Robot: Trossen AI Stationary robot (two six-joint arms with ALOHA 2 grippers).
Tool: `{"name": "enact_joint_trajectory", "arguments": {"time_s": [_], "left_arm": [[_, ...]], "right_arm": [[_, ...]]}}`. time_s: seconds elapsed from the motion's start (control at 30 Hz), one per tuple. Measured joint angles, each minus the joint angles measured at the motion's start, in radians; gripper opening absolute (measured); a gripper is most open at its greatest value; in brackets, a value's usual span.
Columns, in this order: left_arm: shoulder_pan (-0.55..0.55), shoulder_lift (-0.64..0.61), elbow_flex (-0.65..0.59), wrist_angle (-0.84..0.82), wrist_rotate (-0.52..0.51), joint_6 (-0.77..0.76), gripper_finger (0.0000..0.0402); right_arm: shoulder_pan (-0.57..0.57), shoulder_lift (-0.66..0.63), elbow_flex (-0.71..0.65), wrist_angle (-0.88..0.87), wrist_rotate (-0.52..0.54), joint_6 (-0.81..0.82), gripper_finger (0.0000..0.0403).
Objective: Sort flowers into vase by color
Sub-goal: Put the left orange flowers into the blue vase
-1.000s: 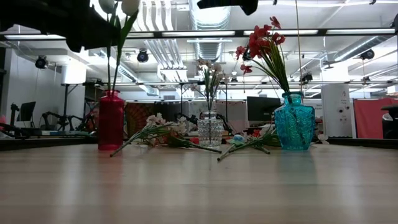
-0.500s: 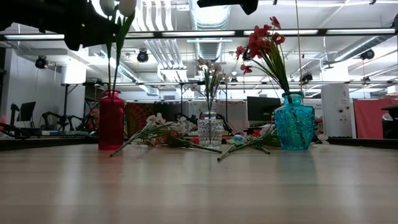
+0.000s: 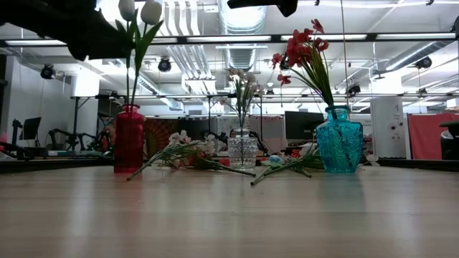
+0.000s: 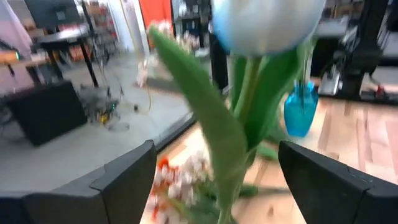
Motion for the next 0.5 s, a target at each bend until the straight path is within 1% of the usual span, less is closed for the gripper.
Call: {"name": "enact_joint_trajectory", "arguments": {"time_s": [0.07,0.2,0.27,0.4,0.5], "left_arm": [[0.000,0.003,0.049,-0.118,0.001,-0.061,0.0322],[0.000,0.026,0.142,-0.303,0.005,-0.158,0.0322],[0.000,0.042,0.184,-0.381,0.039,-0.202,0.0322],[-0.003,0.082,0.274,-0.560,0.157,-0.327,0.0322],[-0.014,0.123,0.345,-0.713,0.190,-0.444,0.0320]], "right_arm": [[0.000,0.000,0.000,0.000,0.000,0.000,0.0201],[0.000,0.000,0.000,0.000,0.000,0.000,0.0201],[0.000,0.000,0.000,0.000,0.000,0.000,0.0201],[0.000,0.000,0.000,-0.022,0.000,0.029,0.0201],[0.000,0.000,0.002,-0.098,-0.001,0.077,0.0201]]}}
